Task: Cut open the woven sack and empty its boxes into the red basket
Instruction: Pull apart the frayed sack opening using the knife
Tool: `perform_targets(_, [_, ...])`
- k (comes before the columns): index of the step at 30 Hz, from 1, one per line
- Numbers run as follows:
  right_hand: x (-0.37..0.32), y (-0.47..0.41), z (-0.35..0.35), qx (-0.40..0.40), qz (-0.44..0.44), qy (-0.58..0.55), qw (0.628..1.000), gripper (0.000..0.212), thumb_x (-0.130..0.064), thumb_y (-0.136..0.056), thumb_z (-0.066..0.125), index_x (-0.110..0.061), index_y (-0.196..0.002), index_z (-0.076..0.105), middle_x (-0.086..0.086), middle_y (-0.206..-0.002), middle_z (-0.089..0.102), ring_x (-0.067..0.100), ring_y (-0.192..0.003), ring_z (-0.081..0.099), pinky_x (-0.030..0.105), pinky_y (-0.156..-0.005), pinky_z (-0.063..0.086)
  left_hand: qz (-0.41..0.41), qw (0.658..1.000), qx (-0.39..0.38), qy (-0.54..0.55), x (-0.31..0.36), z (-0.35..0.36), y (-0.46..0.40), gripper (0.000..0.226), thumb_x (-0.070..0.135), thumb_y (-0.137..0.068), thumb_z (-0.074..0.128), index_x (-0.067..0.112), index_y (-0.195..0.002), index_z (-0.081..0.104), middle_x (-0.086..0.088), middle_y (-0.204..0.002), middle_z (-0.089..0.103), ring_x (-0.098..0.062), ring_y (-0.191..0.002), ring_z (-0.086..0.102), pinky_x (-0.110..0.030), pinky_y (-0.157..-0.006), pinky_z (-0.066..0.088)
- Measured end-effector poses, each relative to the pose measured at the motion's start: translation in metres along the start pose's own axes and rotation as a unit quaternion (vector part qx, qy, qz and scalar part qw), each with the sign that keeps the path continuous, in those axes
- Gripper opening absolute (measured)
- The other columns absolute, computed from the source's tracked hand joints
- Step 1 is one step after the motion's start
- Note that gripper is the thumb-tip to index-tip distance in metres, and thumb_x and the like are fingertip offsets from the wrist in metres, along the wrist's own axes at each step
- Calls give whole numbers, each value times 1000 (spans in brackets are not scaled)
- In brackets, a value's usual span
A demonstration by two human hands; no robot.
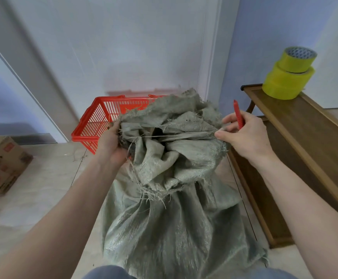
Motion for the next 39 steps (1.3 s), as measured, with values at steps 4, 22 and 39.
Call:
perform_targets(4, [8,3,1,-13,15,37,999,25,-16,-74,85,-19,-90,67,2,-80,72,12,-79,69,21,-74,51,-23,997,-70,-32,-2,-13,6,45,27,-84,50,7,-124,58,-17,-136,60,-35,-113,62,-45,-107,44])
perform_targets(22, [-41,3,69,-138,-87,128,978,16,-37,-86,71,-24,-80,65,-12,-74,63,13,-75,61,37,-76,50,80,967,-52,-236,-9,-4,22,53,20,-78,81,0,-123,61,-22,-113,72,-31,-93,75,-46,-80,61])
perform_targets(39, [-52,-4,33,-149,-87,-2,985,6,-21,-84,76,-16,-84,72,-10,-73,66,9,-74,63,32,-80,50,395,551,-232,-698,-12,39,13,46,32,-96,63,23,-140,53,-1,-110,62,-20,-106,56,-34,-94,40])
Point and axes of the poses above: each hand's wrist, its own y-axis away from the middle knuckle, its own z-axis out of the palm, x = y × z, the point moved 1 cm from there along -y, towards the middle knuckle
